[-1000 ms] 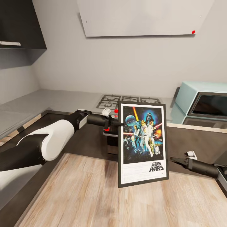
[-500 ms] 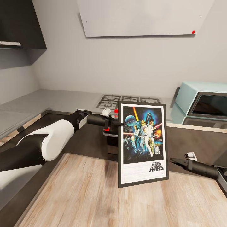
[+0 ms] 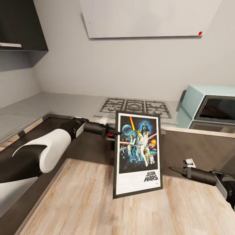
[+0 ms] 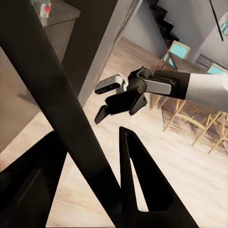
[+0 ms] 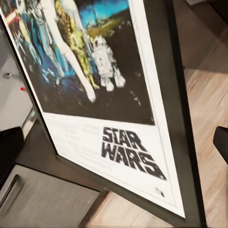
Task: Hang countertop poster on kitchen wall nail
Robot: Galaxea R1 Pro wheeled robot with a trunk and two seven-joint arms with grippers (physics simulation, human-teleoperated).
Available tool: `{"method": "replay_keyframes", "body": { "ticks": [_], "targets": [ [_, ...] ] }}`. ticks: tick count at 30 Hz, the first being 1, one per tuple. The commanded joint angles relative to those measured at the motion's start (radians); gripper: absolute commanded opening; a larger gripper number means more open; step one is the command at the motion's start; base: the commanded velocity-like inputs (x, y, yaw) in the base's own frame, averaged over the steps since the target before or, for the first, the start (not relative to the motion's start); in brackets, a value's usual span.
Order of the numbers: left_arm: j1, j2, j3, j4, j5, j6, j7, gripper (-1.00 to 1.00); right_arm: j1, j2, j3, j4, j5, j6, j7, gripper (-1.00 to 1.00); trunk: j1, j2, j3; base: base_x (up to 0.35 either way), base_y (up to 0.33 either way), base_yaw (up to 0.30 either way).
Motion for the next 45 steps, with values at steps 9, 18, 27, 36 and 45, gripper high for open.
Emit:
{"method": "replay_keyframes", "body": {
  "ticks": [9,18,27,36,45],
  "targets": [
    [0.015,0.022,-0.070,-0.051,0.046,0.062,-0.004,-1.00,0.000,0.000,0.000,0.000,-0.002,-0.040,0.003,1.00,0.000,-0.001,-0.001,0.000,0.000,0.000],
    [-0.013,-0.018,-0.034,-0.074,0.029,0.049,-0.004,-1.00,0.000,-0.024,-0.040,0.019,-0.015,-0.061,0.004,1.00,0.000,-0.001,-0.001,0.000,0.000,0.000],
    [-0.016,-0.009,0.155,-0.203,-0.078,0.052,-0.004,-1.00,0.000,-0.027,-0.088,0.023,-0.016,-0.091,0.001,1.00,0.000,-0.001,-0.001,0.000,0.000,0.000],
    [-0.015,0.027,0.148,-0.260,-0.056,0.051,-0.004,-1.00,0.000,-0.029,-0.089,0.025,-0.015,-0.097,-0.001,1.00,0.000,-0.001,-0.001,0.000,0.000,0.000],
    [-0.012,0.023,0.146,-0.564,-0.049,0.189,-0.004,-1.00,0.000,-0.029,-0.089,0.024,-0.014,-0.099,-0.002,1.00,0.000,-0.001,-0.001,0.000,0.000,0.000]
  ]
}}
